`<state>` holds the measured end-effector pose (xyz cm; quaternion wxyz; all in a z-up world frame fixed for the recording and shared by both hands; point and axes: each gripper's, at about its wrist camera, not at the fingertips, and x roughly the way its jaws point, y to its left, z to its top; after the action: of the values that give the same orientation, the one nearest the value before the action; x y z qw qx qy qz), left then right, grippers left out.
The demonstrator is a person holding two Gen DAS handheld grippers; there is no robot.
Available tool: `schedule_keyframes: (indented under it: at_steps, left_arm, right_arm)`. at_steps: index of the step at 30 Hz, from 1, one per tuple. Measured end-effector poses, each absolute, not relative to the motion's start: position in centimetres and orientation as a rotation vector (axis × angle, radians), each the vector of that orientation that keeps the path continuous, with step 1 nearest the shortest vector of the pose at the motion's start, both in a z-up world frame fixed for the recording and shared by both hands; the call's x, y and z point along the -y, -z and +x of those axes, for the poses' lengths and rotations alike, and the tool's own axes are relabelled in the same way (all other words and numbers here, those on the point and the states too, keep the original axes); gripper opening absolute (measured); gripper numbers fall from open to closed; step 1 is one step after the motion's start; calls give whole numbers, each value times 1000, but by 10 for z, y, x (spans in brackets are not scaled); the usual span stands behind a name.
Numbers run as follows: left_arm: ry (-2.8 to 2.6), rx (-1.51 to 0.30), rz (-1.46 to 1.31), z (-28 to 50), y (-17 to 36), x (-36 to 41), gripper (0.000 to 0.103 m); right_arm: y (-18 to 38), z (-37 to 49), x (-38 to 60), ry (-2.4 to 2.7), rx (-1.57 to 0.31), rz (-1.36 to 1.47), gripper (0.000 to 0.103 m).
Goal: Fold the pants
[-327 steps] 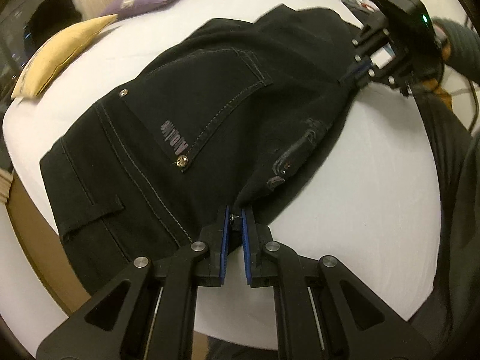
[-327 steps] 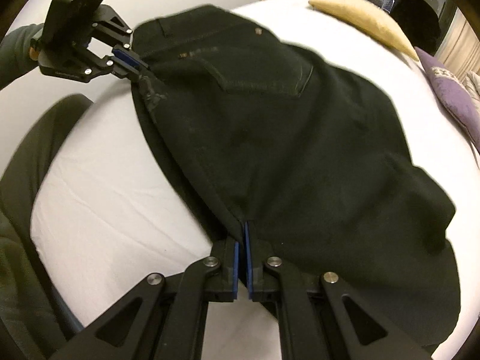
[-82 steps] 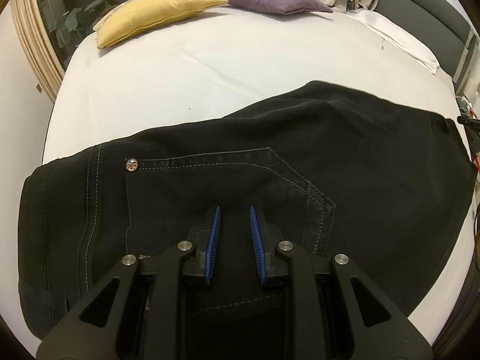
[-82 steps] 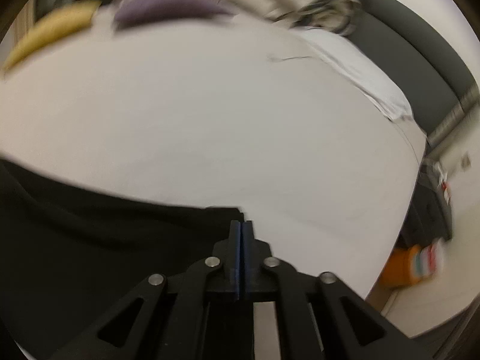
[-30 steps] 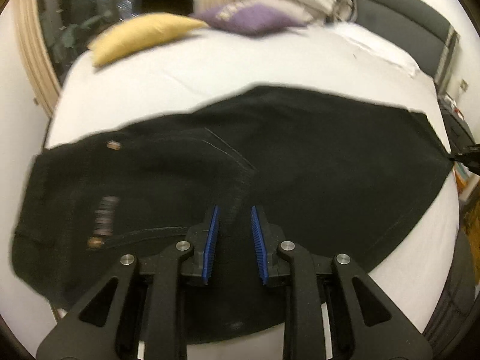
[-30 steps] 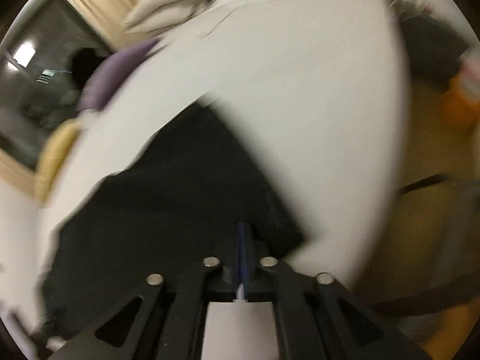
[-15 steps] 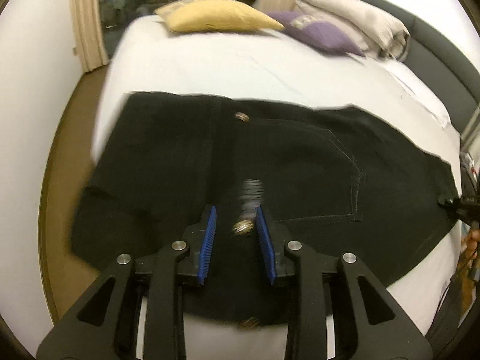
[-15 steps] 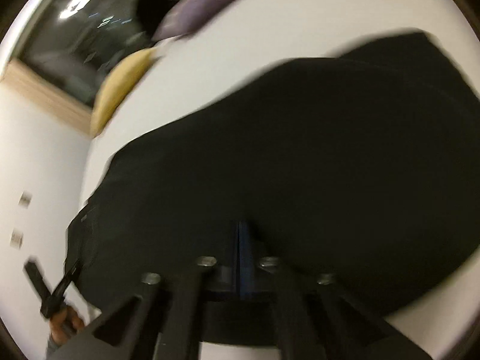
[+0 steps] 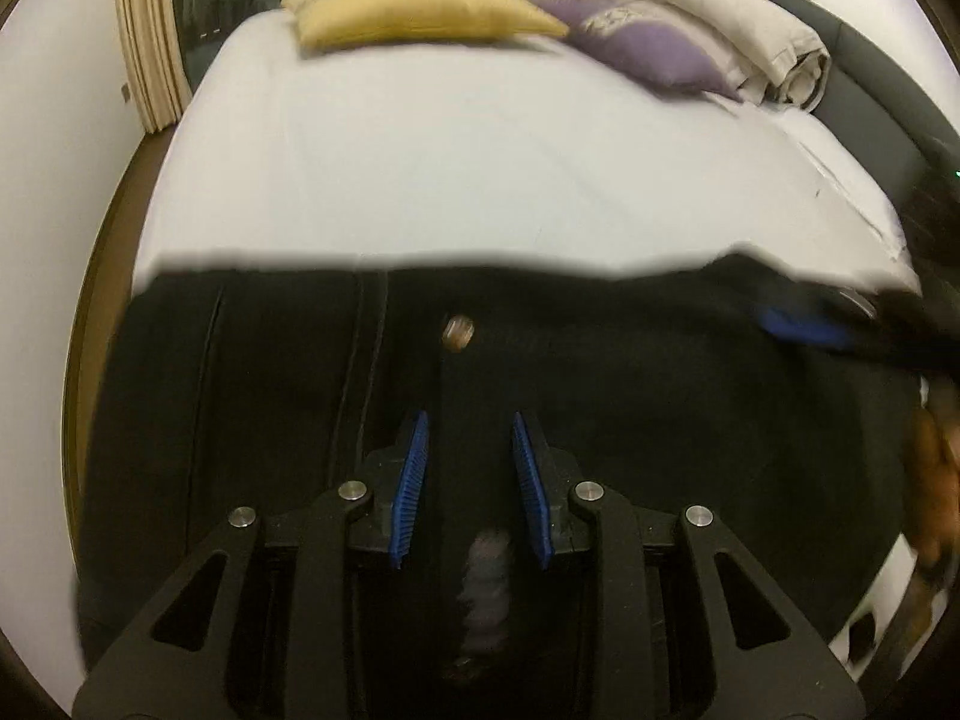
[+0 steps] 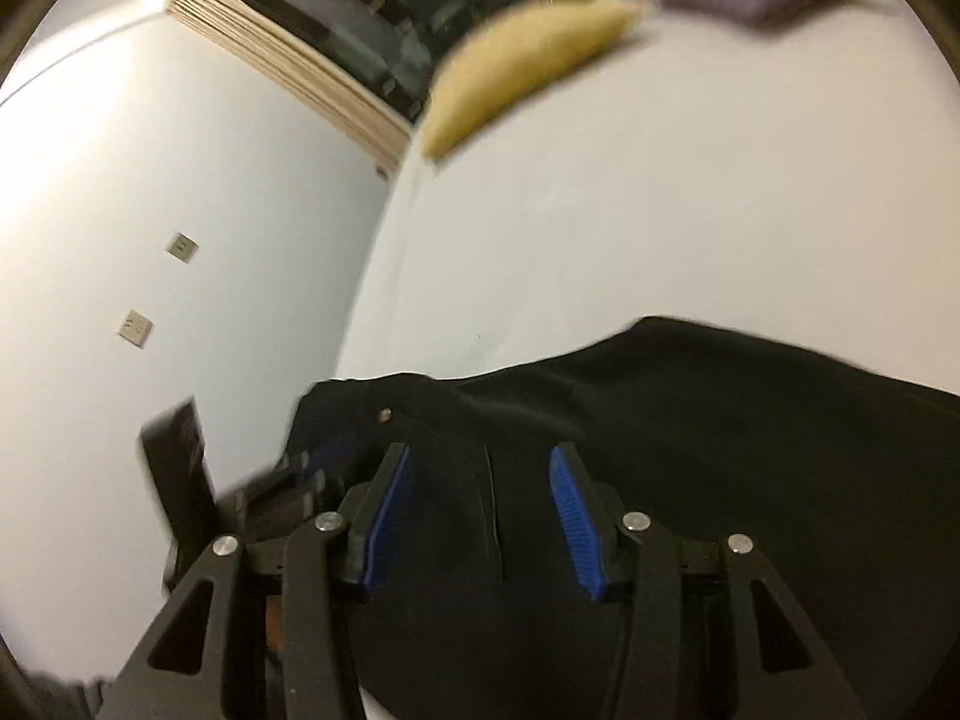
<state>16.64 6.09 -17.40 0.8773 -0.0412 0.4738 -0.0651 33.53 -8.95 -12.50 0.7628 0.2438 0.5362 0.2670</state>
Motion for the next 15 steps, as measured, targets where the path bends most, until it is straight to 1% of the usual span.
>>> schedule_keyframes:
  at_steps: [1,2,3,4,6,7,8,9,11,12,13,15]
  left_arm:
    - [147,-953,-78,156,178,-63,28]
    - [147,-933,-60,147,179,-65,28]
    - [146,-923,-46,142,180,-65,28]
    - [143,-913,-38,137,180,-65,28]
    - [144,-908,-50,138,181,-67,28]
    - [145,-906,-55,138,181,-68,28]
    - [145,-902,-55,138,183,-63,28]
    - [144,-898,-54,136,182,-60,28]
    - [136,-893,-49,130,183,-60,28]
    - [130,-893,-45,132,184,-54,28]
    - [122,-894,-40,133,184,-51,28]
    - [116,-899,-40,138,185,-50,28]
  right_arm:
    - [140,330,98,-553,-1194,561,41]
    - [154,333,112,-519,-1196,621,27]
    - [161,345,130,-478,-1190,678,0]
    - [161,328,155,-442,-1157,762,0]
    - [154,305,194,-330,-1118,805,0]
    - [146,299,206,-250,-1093,768,1]
    - [139,294,211,-193,-1079,728,7]
    - [131,286,215,-164,-1057,709,19]
    - [112,254,213,-268,-984,767,28]
    - [105,238,201,-358,-967,771,45]
    - [101,227,201,-397,-979,752,59]
    - [111,203,203,-427,-1035,718,60]
